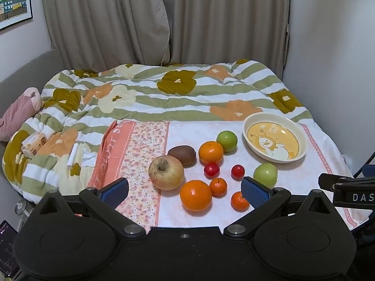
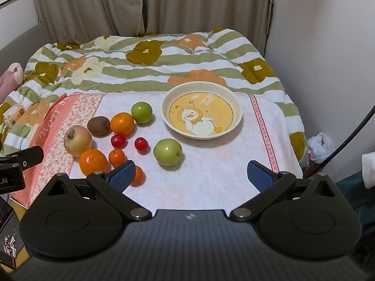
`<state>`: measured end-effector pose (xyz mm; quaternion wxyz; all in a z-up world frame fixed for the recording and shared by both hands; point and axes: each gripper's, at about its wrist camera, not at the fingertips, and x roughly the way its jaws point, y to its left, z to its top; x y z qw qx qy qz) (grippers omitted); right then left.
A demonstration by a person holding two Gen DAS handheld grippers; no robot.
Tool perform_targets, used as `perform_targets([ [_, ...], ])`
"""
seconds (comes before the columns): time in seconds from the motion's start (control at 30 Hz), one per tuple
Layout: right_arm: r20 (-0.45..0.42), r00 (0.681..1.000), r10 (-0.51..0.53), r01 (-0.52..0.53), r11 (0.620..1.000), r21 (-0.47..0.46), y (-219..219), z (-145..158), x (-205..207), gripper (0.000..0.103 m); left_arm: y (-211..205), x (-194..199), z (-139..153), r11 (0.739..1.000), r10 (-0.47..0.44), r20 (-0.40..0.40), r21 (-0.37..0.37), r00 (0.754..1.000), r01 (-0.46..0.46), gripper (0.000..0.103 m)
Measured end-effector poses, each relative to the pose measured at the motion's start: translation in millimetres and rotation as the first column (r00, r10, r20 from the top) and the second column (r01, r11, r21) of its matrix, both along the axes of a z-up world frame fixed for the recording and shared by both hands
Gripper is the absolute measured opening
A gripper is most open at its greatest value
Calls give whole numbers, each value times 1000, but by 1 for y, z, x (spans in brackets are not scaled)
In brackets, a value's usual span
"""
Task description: Organize fruits
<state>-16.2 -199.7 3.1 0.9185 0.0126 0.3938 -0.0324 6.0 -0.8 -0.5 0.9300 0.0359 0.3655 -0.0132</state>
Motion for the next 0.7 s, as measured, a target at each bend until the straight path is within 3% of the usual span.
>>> perform_targets([
  [0.7, 1, 1000, 1, -1, 1000, 3, 1, 2, -2, 103, 4, -6, -5, 1000, 9, -5, -3, 1000, -9, 103],
])
